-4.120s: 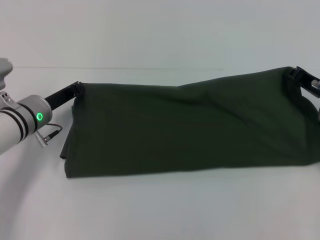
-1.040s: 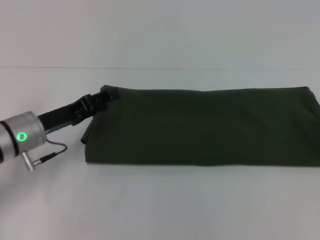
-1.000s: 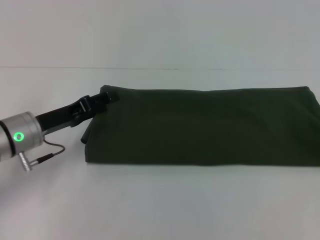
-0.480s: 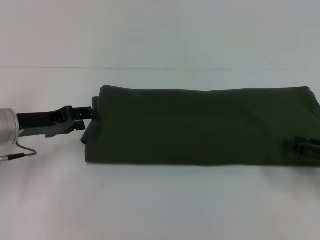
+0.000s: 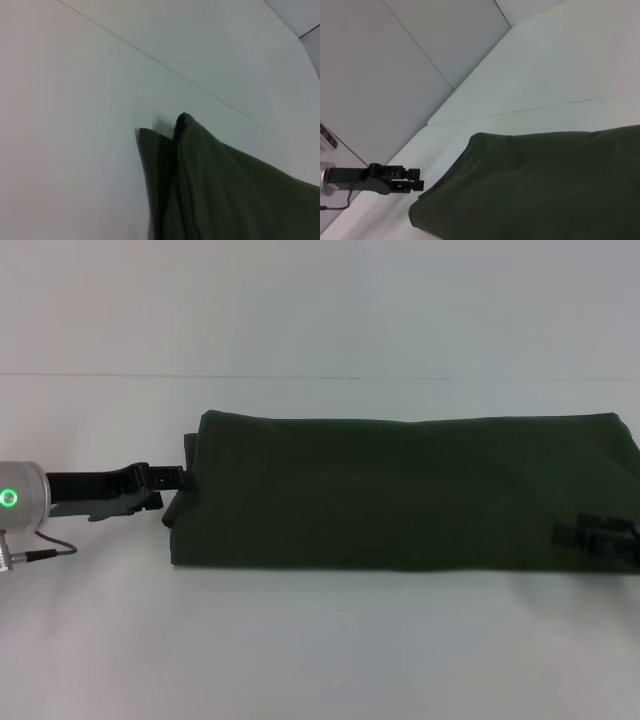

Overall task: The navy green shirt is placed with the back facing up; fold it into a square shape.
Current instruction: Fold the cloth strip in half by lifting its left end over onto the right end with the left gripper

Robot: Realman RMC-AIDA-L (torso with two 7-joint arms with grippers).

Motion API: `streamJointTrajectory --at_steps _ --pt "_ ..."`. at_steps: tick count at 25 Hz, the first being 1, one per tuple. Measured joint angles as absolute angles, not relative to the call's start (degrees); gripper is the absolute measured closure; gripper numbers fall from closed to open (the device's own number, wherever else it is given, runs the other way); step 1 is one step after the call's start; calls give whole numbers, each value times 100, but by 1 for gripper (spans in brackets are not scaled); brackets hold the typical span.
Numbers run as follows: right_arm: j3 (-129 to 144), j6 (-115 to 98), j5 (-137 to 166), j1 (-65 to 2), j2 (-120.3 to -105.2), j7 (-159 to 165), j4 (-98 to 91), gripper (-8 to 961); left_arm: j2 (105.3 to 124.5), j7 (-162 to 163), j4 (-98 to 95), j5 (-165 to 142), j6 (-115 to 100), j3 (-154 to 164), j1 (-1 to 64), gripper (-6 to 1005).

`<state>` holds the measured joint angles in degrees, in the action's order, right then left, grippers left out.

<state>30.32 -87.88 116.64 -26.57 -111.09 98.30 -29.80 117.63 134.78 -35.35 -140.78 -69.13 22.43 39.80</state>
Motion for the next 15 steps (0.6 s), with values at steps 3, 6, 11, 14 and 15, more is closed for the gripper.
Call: streamJointTrajectory --at_steps 3,6,11,14,15 --pt "3032 -8789 11667 -2668 -11109 9829 -2980 56 11775 13491 -3530 -14082 -6838 2267 3983 316" --pt "3033 -8791 11669 -2682 -11109 9827 -2980 56 11797 13492 -3466 -14059 -6661 2268 4014 316" --pt "3034 -8794 11672 -2699 -11109 9826 -2980 55 11826 13488 -3312 -14066 -6445 2301 4127 316" --pt "3039 -8796 11672 -2699 -11104 9826 -2980 55 11827 13487 -3303 -14080 -6427 2374 4151 316" --pt "3040 -8797 11672 -2699 -11103 9827 -2980 55 11824 13488 -3302 -14088 -6373 2415 4155 316"
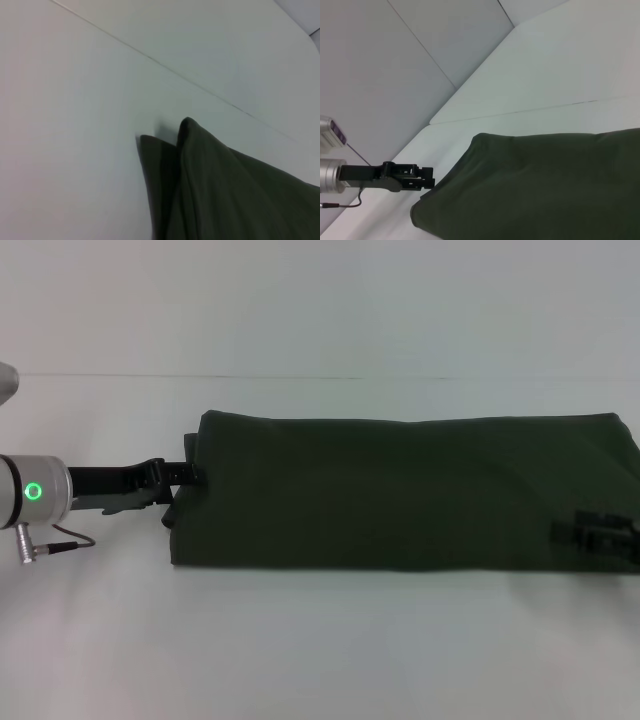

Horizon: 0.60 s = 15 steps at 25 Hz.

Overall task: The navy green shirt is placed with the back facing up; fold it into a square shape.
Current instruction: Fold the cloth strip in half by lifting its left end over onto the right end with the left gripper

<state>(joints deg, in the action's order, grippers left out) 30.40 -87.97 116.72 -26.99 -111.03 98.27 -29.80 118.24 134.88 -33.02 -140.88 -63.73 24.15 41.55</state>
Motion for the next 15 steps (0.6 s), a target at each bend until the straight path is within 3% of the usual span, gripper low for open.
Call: streamJointTrajectory --at_steps 15 --pt "3138 -8773 11672 -2740 -11090 9851 -2980 55 11858 13488 -3244 -13646 -6063 2540 4214 316"
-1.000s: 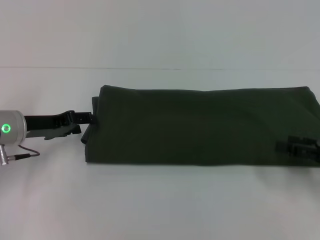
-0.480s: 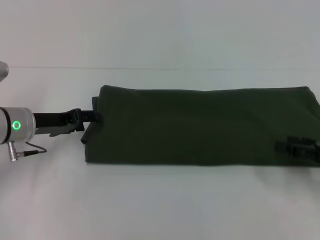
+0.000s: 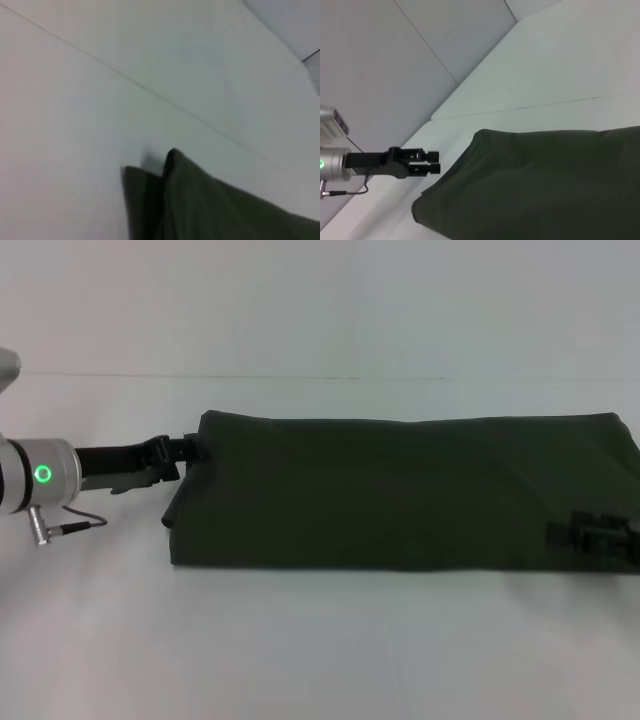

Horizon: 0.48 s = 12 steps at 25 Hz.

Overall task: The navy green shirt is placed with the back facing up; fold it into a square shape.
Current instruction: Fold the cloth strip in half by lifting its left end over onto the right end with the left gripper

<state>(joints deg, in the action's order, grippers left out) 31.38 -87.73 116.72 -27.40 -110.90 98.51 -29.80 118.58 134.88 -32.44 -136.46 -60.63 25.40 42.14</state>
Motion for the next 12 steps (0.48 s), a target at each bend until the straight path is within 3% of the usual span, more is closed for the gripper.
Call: streamJointTrajectory --at_steps 12 --pt "3138 -8709 11672 -2786 -11100 9874 -2980 55 12027 13451 -2931 -13487 -5341 3318 4283 316"
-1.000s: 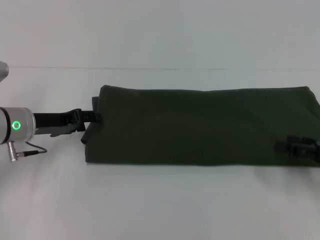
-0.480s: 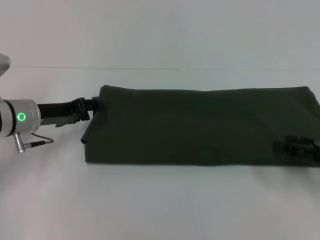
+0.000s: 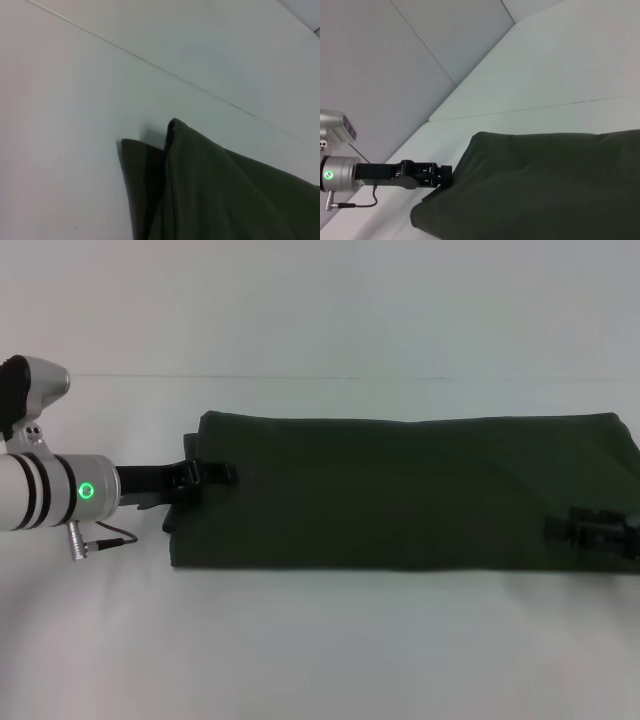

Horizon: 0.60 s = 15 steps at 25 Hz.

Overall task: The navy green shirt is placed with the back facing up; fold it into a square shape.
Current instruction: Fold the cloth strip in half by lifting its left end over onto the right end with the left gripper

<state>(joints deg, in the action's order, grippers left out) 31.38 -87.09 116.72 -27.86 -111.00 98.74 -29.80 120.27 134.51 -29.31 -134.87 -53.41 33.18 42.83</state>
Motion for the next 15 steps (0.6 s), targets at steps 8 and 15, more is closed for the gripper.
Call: streamJointTrajectory --at_steps 8,15 --pt "3137 -8709 11672 -2809 -11093 9887 -2980 56 12032 13471 -2918 -13491 -5102 3352 4242 315" --pt "3137 -8700 11672 -2852 -11091 9886 -2980 56 12030 13454 -2927 -13465 -5068 3339 4248 315"
